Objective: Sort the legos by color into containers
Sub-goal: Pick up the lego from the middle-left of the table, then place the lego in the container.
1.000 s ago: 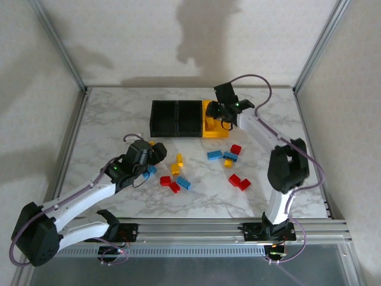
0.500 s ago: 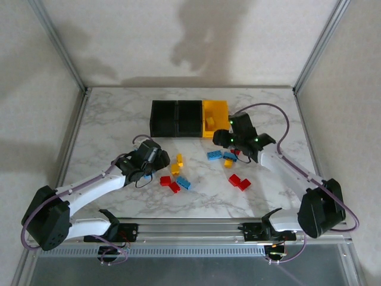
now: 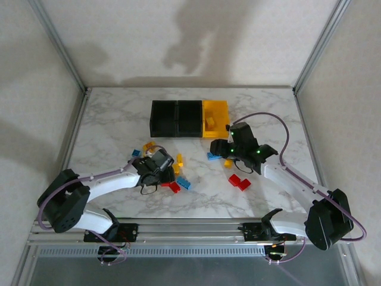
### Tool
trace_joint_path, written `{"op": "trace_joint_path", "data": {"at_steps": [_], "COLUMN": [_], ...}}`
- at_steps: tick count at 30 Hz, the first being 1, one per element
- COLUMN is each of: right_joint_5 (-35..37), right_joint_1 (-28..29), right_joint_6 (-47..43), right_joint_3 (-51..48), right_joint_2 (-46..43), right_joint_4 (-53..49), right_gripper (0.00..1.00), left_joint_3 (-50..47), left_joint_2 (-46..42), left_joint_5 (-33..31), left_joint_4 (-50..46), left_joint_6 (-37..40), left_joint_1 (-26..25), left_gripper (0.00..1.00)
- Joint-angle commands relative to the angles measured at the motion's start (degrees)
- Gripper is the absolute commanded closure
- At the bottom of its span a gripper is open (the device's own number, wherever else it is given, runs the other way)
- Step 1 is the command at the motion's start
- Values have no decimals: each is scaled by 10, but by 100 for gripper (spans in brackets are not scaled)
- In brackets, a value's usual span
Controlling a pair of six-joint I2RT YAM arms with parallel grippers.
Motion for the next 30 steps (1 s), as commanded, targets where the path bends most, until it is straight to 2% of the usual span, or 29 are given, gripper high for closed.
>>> {"op": "trace_joint_path", "data": {"at_steps": [1, 4, 11, 15, 19, 25, 30], "right_joint_5": [-1, -1, -1, -11, -48, -118, -118], "right_joint_1": [5, 5, 6, 9, 11, 13, 13], "right_joint_6": [9, 12, 17, 17, 13, 20, 36], "right_joint_3": [-14, -18, -26, -33, -49, -84, -103], "right_joint_2": [-11, -13, -14, -25, -45, -76, -108], "right_joint_4": [6, 11, 14, 15, 34, 78, 92], "right_gripper": [45, 46, 46, 46, 46, 46, 41], "left_joint_3": [19, 23, 39, 69, 110, 189, 273], "left_joint_2": [17, 37, 41, 26, 15, 32, 80], "left_joint_5": [-2, -8, -27, -55, -75, -73, -53], "left_joint_4": [-18, -16, -35, -67, -87, -85, -72], "left_joint_6": [11, 11, 19, 33, 47, 79, 111], "left_joint_1": [-15, -20, -23, -22, -17, 13, 40], "left_gripper": [28, 30, 55, 64, 66, 67, 68]}}
